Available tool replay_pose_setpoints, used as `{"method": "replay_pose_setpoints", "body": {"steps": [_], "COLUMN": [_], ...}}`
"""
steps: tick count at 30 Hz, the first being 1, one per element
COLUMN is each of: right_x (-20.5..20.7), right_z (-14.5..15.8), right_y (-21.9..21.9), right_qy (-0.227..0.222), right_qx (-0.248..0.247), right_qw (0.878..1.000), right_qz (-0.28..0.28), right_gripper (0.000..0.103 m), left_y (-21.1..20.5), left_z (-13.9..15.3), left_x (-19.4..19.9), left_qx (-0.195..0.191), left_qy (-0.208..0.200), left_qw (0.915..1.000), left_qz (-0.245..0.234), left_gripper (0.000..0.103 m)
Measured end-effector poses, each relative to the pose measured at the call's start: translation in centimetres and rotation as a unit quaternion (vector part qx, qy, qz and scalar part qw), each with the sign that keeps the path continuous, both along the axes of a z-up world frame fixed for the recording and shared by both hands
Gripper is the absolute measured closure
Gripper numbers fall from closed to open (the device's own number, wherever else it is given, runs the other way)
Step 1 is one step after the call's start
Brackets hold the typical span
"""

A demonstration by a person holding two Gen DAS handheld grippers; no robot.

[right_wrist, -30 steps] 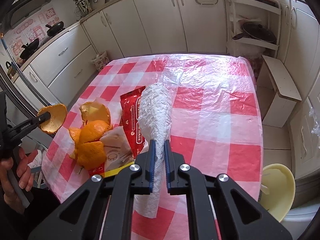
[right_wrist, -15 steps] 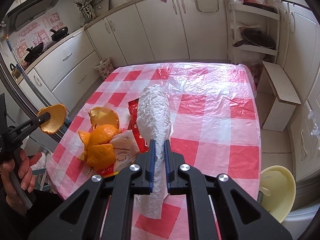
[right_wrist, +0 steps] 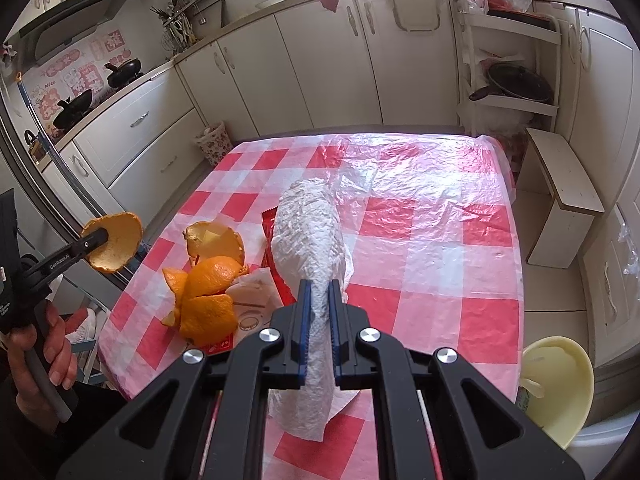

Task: Collect trash
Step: 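Hold the orange peel in the left tool and lift the tissue with the right tool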

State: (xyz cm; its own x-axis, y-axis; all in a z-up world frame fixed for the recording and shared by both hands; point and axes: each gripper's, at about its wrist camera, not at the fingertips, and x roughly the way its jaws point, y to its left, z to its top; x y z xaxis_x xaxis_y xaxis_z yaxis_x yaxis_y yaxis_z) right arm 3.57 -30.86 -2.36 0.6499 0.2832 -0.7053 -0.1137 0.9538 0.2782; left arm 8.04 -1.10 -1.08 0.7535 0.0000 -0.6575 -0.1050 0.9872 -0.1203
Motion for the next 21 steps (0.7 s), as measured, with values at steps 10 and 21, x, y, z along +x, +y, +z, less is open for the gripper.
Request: {"method": "replay_pose_setpoints", "body": {"steps": [10, 21], "right_x": [-0.2, -0.9], "right_z": [0.4, 1.0], "right_y": [-0.3, -1.7], "right_qy": [-0.013, -0.024], "right_qx": [0.004, 0.008], "right_qw": [1.0, 1.0], "right_qz": [-0.002, -0.017], "right_gripper": [0.093, 0.093], "left_y": [-0.5, -1.5], "left_z": [0.3, 0.9], "left_x": [-0.1, -0.2], "left_qx": [0.004, -0.009], "left_qy": [-0.007, -0.014], "left_qw": [1.0, 0.9997], "left_qz": [-0.004, -0.018], "left_gripper": [0.095, 0.095]}}
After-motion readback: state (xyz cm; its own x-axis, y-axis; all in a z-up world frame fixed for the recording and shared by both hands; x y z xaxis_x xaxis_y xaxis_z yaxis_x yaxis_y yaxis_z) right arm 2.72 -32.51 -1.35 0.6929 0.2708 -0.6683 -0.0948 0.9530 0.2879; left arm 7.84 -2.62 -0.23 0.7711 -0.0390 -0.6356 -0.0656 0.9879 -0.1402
